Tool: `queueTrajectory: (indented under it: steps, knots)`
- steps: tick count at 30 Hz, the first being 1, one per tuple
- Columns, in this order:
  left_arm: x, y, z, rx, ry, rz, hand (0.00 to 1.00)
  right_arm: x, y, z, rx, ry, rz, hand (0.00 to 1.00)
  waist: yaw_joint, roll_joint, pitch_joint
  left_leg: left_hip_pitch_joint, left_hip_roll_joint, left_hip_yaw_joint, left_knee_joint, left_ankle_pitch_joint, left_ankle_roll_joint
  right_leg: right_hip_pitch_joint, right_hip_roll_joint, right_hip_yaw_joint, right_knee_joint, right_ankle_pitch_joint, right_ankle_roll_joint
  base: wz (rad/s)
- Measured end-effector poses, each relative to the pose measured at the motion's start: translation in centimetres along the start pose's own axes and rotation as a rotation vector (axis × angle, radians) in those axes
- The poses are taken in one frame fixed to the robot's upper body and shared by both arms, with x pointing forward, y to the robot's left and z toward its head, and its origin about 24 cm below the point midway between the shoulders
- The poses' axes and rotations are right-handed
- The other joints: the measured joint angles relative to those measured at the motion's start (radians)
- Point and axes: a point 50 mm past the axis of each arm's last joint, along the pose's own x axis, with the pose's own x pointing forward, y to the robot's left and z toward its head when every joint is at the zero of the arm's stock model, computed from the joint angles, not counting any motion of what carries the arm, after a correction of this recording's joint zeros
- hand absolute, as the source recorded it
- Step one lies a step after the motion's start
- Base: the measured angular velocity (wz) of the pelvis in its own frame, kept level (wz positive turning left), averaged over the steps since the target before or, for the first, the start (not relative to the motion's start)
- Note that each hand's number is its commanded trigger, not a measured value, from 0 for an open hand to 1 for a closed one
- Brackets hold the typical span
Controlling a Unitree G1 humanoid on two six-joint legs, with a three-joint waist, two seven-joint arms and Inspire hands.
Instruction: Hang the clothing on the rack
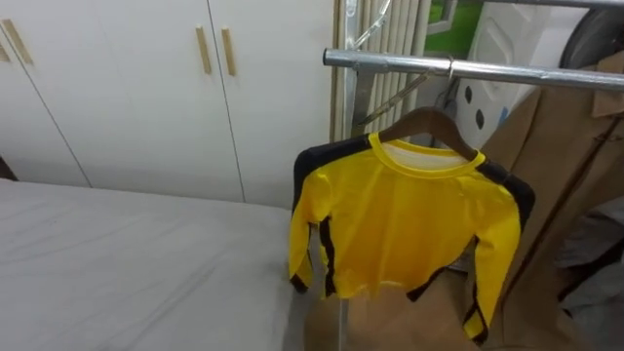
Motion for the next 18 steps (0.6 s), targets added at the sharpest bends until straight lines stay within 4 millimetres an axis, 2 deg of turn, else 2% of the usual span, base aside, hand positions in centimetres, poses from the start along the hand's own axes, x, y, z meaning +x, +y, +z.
queueTrajectory:
  steps: [6,12,18]
  knots:
    - [0.3,0.0,0.48,-0.124,0.011,-0.072,0.0,0.15,0.19,0.03,-0.109,0.014,0.006,0.0,0.01,0.007,-0.0028,-0.003,-0.012,-0.038,0.0,0.0,0.001,0.003,-0.013,-0.016,0.0,-0.005,0.008,0.08]
    - [0.42,-0.08,0.81,-0.151,0.005,-0.11,0.0,0.28,0.32,-0.08,-0.127,0.049,0.009,0.0,0.013,0.007,-0.003,-0.001,-0.023,-0.059,0.0,0.004,0.007,0.009,-0.025,-0.031,0.001,-0.01,0.015,0.08]
    - [0.46,-0.09,0.88,-0.153,0.003,-0.124,0.0,0.32,0.35,-0.35,-0.131,0.09,0.007,0.0,0.018,0.007,-0.0027,0.001,-0.026,-0.057,0.0,0.003,0.009,0.013,-0.027,-0.031,0.0,-0.012,0.018,0.01]
